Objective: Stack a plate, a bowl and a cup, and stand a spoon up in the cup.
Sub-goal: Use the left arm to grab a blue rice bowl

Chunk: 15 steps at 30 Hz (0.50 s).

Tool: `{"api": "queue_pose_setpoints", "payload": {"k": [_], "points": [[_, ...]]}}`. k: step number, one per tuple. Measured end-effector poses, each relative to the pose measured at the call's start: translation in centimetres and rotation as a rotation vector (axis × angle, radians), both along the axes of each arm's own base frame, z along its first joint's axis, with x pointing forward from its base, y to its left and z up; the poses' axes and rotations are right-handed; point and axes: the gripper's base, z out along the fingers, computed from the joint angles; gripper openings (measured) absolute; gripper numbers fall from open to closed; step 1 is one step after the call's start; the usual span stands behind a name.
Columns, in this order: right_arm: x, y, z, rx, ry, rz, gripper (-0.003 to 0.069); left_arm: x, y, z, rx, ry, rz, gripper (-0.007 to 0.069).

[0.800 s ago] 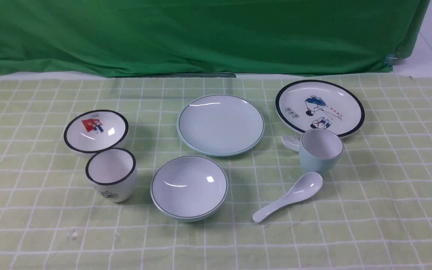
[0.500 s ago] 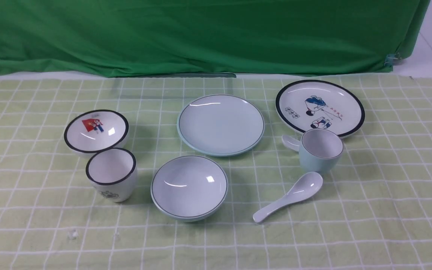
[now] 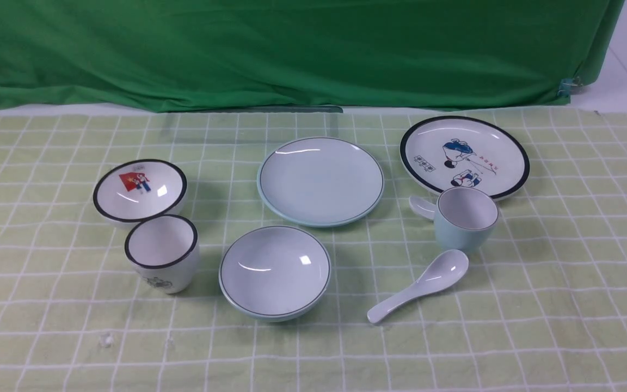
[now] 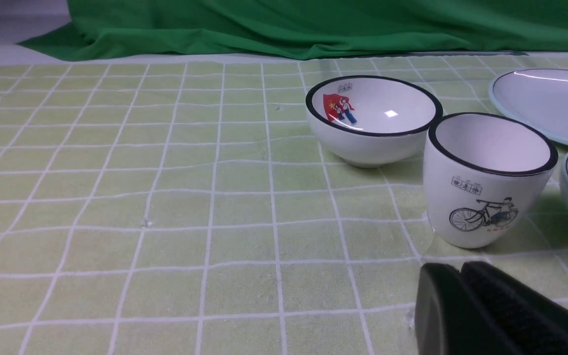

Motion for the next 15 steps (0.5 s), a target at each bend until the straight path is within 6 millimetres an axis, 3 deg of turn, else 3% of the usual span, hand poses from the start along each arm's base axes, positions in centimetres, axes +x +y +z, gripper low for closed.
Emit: {"api": "queue_pose_setpoints", "payload": {"k": [9, 15], "points": [[0.0, 0.0, 0.0, 0.0, 0.0, 0.0, 0.0242, 0.0, 0.0, 0.1, 0.001, -0.01, 0.0, -0.0009], [0.0, 0.0, 0.2, 0.001, -0.027, 0.002, 0.0242, 0.1, 0.0, 1.4, 0.004, -0.15, -0.002, -0.0009]]}}
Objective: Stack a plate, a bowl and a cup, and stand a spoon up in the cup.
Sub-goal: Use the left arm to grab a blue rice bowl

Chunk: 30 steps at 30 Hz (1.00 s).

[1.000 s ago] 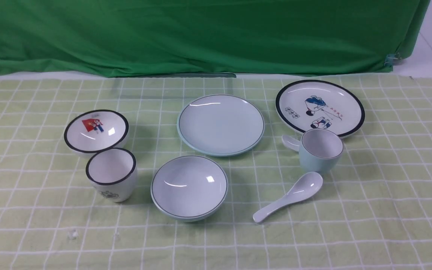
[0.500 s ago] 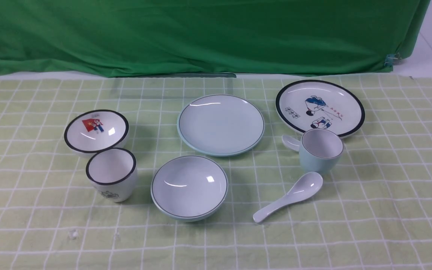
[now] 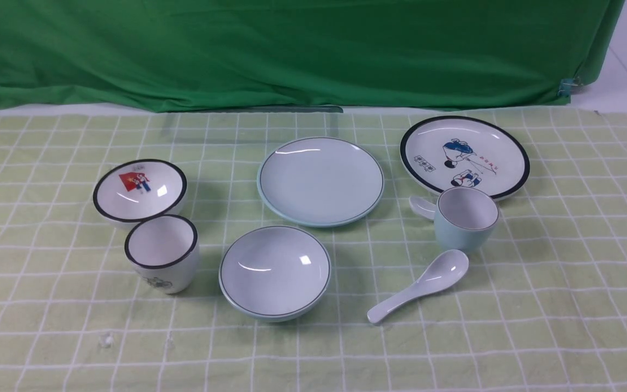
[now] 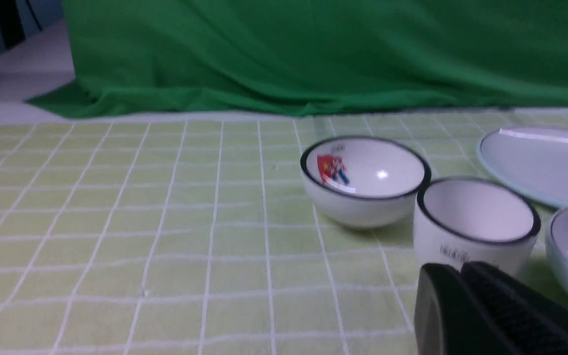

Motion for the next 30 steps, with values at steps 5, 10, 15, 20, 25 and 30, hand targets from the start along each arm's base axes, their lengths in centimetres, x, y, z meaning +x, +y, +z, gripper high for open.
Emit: {"api": "queue_pose_setpoints", "payload": {"k": [5, 10, 15, 20, 25, 30], "points": [[0.1, 0.1, 1.3, 0.003, -0.149, 0.009, 0.0242, -0.1, 0.0, 1.9, 0.004, -0.205, -0.003, -0.0009], [-0.7, 0.3, 5.0, 0.013, -0.56, 0.034, 0.0242, -0.9, -0.1, 4.2, 0.01, -0.477, -0.006, -0.0009], [-2.0, 0.4, 7.0, 0.086, -0.821, 0.071, 0.0242, -1.4, -0.1, 5.1, -0.042, -0.59, -0.023, -0.0009], [-3.0, 0.4, 8.0, 0.191, -0.973, 0.126, 0.0236, -2.0, -0.1, 5.9, -0.285, -0.695, -0.111, -0.0009], [-3.3, 0.4, 10.0, 0.171, -0.951, 0.111, 0.0134, -2.7, -0.3, 8.4, -0.315, -0.746, -0.145, -0.0009], [-3.0, 0.3, 15.3, -0.057, -0.83, 0.017, 0.0021, -2.9, -0.3, 14.6, -0.203, -0.685, -0.101, -0.0009]]}}
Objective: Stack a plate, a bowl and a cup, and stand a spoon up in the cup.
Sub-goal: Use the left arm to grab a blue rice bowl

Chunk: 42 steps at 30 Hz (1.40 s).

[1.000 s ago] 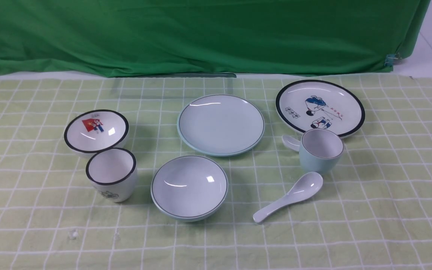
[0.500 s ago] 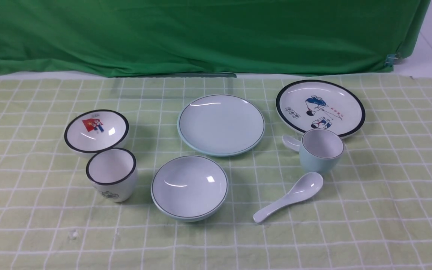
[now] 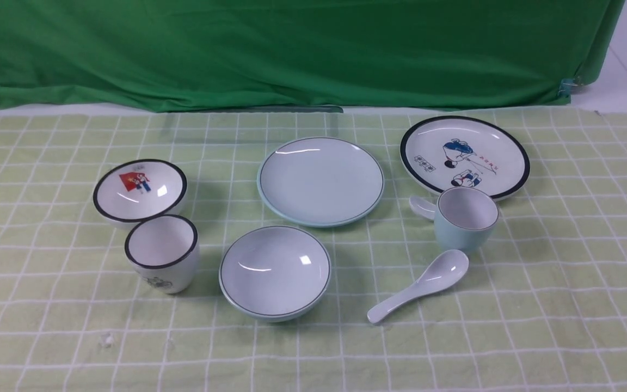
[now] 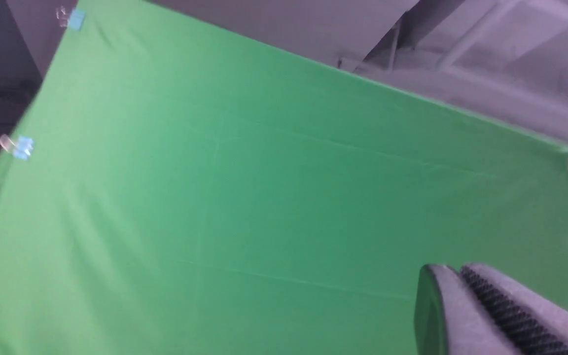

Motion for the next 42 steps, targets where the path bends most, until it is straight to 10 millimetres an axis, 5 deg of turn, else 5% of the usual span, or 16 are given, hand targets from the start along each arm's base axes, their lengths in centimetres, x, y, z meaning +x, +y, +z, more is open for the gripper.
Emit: {"api": "queue_pose_setpoints", "payload": {"k": [3, 6, 11, 17, 25, 31, 37, 42], "points": [[1.9, 0.0, 1.9, -0.12, 0.137, -0.093, 0.0017, 2.7, 0.1, 2.3, 0.044, 0.121, 0.037, -0.0009], [5.1, 0.0, 1.5, -0.187, 0.313, -0.12, 0.0017, 6.7, 0.2, 2.4, 0.05, 0.282, 0.04, -0.0009], [10.2, 0.0, -3.0, -0.147, 0.839, -0.069, 0.0031, 13.7, 0.5, 0.3, -0.093, 0.809, 0.013, -0.0009], [12.1, 0.4, -8.1, -0.133, 1.389, -0.026, 0.0049, 18.1, -1.6, -3.1, 0.034, 1.441, -0.158, -0.0008], [14.2, 4.0, -10.8, -0.319, 1.517, 0.147, 0.0062, 21.7, -7.7, -4.7, 0.17, 1.557, -0.413, 0.0086], [14.8, 7.9, -12.2, -0.49, 1.607, 0.285, 0.0101, 23.7, -14.1, -8.3, 0.361, 1.714, -0.463, 0.0302], [14.5, 9.2, -12.8, -0.556, 1.632, 0.332, 0.014, 24.9, -16.3, -13.2, 0.399, 1.885, -0.388, 0.044], [14.5, 9.3, -12.8, -0.56, 1.632, 0.334, 0.0162, 25.9, -16.7, -14.8, 0.359, 1.88, -0.358, 0.0461]]}}
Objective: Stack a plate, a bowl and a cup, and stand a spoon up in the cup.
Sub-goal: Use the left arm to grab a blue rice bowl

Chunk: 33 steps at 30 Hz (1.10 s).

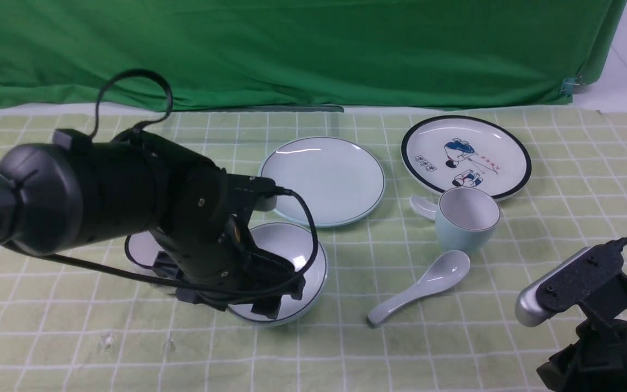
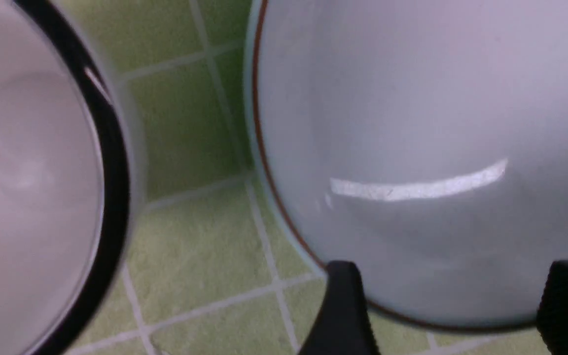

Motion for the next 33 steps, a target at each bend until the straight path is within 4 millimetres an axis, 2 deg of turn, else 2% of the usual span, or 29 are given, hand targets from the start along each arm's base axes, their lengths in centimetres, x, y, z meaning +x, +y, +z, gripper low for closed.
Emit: {"api": "queue_pose_setpoints", "payload": {"k": [4, 10, 13, 18, 22, 27, 31, 33], "points": [[0.0, 0.0, 0.0, 0.002, -0.003, 0.0, 0.0165, 0.8, -0.4, -0.4, -0.035, -0.051, 0.029, 0.0444], [0.1, 0.0, 0.1, 0.006, -0.01, 0.0, 0.0178, 1.2, -0.6, -0.4, -0.06, -0.085, 0.048, 0.0331], [0.2, 0.1, 0.1, 0.014, -0.021, -0.001, 0.0185, 1.3, -0.6, -0.1, -0.055, -0.099, 0.039, 0.0306], [0.3, 0.2, 0.2, 0.024, -0.033, -0.002, 0.0195, 2.4, -0.7, 1.6, -0.012, -0.143, -0.011, 0.0325], [0.3, 0.2, 0.3, 0.031, -0.045, -0.003, 0.0199, 4.6, -0.1, 2.6, 0.041, -0.14, -0.077, 0.0395], [0.4, 0.2, 0.3, 0.034, -0.05, -0.002, 0.0215, 6.7, 0.4, 1.3, 0.114, -0.12, -0.186, 0.0457], [0.4, 0.3, 0.3, 0.035, -0.049, -0.003, 0.022, 7.5, 0.6, -0.7, 0.143, -0.084, -0.198, 0.0461], [0.4, 0.3, 0.3, 0.035, -0.049, -0.003, 0.0226, 7.7, 0.7, -1.5, 0.151, -0.067, -0.201, 0.0435]]}}
